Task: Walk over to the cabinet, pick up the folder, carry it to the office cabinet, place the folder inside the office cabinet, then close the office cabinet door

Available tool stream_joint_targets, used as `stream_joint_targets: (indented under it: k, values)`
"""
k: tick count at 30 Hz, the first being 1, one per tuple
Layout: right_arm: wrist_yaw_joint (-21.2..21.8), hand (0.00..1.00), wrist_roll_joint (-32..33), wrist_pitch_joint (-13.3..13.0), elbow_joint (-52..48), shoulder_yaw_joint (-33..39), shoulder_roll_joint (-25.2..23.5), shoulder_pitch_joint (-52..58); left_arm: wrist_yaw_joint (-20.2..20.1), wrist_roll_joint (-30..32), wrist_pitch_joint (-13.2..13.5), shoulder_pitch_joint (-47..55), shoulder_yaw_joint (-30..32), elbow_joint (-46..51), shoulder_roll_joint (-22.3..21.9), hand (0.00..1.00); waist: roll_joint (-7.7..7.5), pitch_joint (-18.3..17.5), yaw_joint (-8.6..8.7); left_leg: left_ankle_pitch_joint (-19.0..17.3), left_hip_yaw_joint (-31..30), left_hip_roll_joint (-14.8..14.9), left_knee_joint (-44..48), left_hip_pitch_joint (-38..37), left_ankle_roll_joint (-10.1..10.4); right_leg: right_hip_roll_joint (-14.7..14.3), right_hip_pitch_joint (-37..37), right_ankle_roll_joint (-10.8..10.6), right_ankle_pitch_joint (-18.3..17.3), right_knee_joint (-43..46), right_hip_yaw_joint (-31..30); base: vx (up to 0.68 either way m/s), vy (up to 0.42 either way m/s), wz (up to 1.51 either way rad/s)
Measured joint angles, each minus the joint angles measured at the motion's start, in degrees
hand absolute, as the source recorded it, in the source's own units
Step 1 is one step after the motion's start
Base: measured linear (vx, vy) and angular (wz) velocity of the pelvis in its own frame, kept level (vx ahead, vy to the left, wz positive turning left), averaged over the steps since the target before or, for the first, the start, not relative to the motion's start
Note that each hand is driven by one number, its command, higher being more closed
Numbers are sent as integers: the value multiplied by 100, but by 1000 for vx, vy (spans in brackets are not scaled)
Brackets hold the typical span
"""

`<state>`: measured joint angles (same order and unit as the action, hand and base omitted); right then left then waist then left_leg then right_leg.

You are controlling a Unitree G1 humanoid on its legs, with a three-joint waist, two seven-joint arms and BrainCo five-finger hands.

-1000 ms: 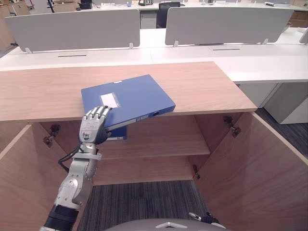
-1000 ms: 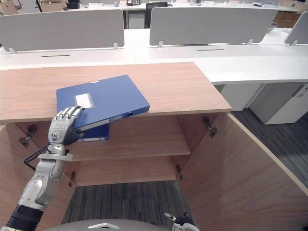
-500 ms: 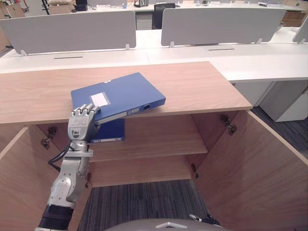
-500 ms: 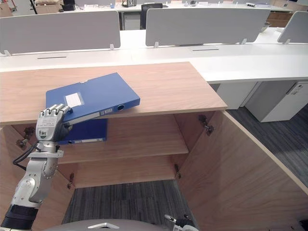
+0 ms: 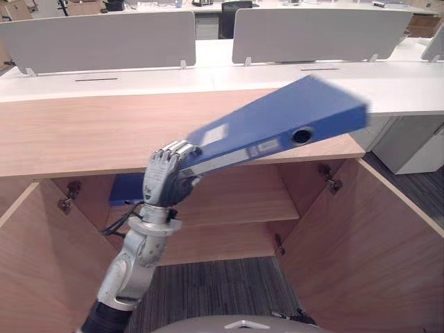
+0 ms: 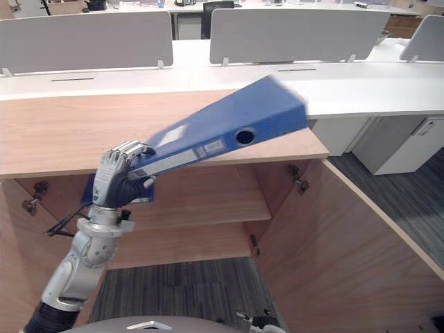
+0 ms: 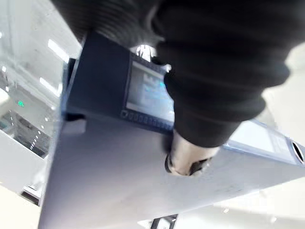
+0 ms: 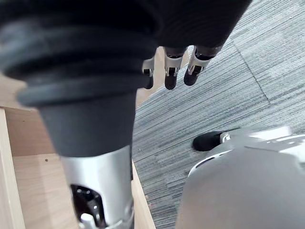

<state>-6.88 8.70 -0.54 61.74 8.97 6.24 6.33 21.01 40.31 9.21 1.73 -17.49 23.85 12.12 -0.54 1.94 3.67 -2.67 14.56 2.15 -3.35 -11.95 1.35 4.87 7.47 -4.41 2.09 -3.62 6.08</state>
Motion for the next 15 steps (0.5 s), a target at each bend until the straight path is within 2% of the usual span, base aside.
stream_joint_targets:
  k: [1, 3, 8, 11, 15]
  values:
    - [-3, 0, 1, -18, 0, -23, 0, -2, 0, -178, 16, 0, -45, 54, -67, 100, 4, 0, -6, -29, 19, 8, 39, 12, -2, -1, -21, 1, -13, 30, -26, -24, -5, -18]
    - [-69, 0, 26, -60, -12, -146, 12, -5, -18, -996, 128, 5, -131, 179, -238, 100, 18, -8, -17, -58, 91, 24, 78, 33, -2, -6, -95, -7, -33, 103, -98, -30, -12, -16]
    - [-221, 0, 248, -87, -238, -243, -12, 77, 75, -2241, 213, 32, -181, 333, -565, 100, 15, -26, -32, -85, 140, 34, 140, 85, -5, -15, -157, -7, -34, 167, -185, -15, -14, -7]
    - [-253, 0, 340, -118, -969, -439, -64, 283, 180, -2708, 228, 158, -205, 559, -664, 100, 15, -23, -31, -92, 176, 39, 138, 88, -16, -22, -174, -10, -35, 194, -217, -42, -17, -7]
    - [-358, 0, 525, -383, -2676, -629, -386, 471, 201, -3566, 426, 471, -254, 951, -747, 100, 10, -26, -46, -99, 270, 39, 119, 90, -21, -28, -263, -26, -46, 254, -302, -49, -11, -9]
